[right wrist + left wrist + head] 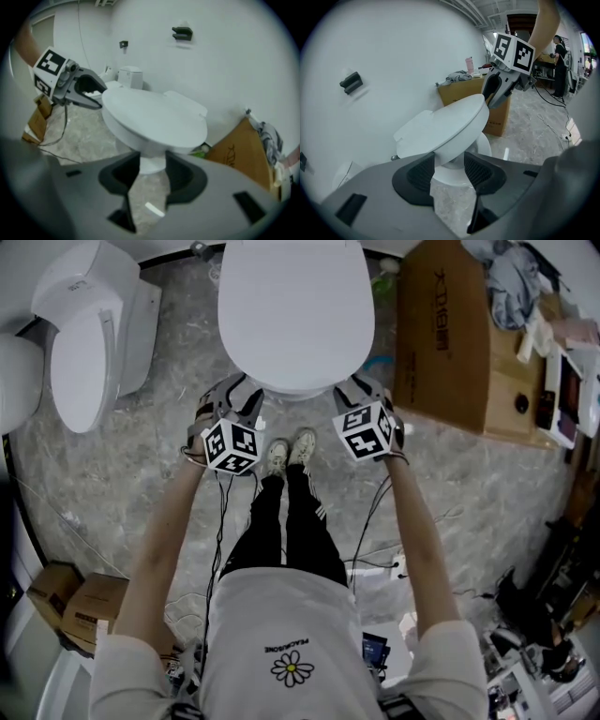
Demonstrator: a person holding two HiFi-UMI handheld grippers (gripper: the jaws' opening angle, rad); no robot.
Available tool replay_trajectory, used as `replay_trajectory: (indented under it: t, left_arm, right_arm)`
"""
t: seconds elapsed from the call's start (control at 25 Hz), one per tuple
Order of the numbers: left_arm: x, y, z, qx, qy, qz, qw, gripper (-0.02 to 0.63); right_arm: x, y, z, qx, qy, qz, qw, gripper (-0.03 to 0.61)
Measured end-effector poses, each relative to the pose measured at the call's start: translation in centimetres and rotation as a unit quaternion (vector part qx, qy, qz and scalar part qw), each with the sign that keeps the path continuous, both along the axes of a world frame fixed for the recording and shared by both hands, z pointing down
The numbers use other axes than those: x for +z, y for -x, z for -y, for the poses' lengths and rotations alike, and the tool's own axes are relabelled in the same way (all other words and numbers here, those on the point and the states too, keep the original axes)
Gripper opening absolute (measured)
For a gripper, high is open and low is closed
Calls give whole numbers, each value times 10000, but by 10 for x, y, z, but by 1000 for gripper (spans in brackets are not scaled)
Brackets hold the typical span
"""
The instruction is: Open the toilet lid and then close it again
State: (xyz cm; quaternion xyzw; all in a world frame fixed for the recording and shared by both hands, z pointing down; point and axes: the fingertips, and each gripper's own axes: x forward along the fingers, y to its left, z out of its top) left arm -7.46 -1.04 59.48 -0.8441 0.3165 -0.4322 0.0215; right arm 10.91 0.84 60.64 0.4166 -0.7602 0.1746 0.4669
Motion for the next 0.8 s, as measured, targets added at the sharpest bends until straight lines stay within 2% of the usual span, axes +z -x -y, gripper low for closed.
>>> replay_trajectory:
  t: [0.44, 0.8]
  left_arm:
    - [67, 6, -24, -103, 489, 199, 9986, 219]
    - [131, 11, -40, -89, 837, 320, 9959, 218]
  right_arm:
    - [62, 5, -21, 223, 436, 335, 9982, 181]
    - [123, 9, -33, 359, 719, 379, 9960, 173]
